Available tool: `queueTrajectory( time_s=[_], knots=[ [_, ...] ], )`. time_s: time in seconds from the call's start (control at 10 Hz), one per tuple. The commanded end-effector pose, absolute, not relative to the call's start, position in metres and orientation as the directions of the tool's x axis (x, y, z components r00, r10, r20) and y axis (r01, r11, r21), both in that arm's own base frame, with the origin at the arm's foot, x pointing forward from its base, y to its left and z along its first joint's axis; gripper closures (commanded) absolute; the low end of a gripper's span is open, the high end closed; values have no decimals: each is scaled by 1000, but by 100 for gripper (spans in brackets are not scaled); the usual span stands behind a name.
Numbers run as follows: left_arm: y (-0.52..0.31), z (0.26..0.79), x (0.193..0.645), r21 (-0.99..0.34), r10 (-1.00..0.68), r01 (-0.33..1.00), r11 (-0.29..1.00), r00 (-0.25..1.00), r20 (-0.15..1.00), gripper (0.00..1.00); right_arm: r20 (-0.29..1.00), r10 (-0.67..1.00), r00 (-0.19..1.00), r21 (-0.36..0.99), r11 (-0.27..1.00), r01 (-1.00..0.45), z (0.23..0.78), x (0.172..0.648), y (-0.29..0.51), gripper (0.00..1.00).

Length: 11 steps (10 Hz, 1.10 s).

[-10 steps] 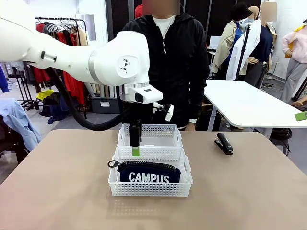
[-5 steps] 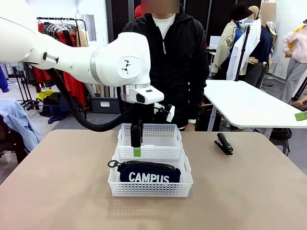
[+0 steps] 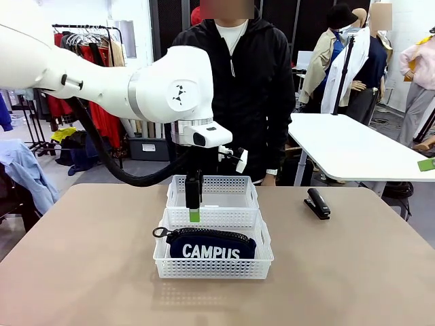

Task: Distribute items into two baskets.
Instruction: Pick up the Stapler that the person points to.

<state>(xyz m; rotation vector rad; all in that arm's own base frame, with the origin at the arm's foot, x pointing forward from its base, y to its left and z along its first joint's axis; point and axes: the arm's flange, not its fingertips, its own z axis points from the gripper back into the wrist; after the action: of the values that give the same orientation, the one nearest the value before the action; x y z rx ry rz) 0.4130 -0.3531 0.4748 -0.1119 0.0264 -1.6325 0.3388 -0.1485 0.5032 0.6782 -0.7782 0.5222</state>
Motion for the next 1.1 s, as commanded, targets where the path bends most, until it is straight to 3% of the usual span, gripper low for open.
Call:
queueTrajectory(
  time_s=[0.0,0.2,0.6,0.8,1.0],
  knots=[
    [-352,476,414,-71,-997,995,-66,-63,53,0,800,168,576,343,660,-668,505,343,-149,0],
    [-353,475,413,-85,-997,994,-65,-61,57,0,800,168,576,343,660,-668,505,343,-149,0],
    [-193,573,400,77,-877,889,452,427,222,0,800,168,576,343,660,-668,505,343,-149,0],
    [-114,585,386,85,-743,756,649,605,287,0,800,168,576,343,660,-668,505,343,-149,0],
    [-37,572,363,8,-573,622,783,717,398,0,800,168,576,343,660,-668,505,343,-149,0]
  ],
)
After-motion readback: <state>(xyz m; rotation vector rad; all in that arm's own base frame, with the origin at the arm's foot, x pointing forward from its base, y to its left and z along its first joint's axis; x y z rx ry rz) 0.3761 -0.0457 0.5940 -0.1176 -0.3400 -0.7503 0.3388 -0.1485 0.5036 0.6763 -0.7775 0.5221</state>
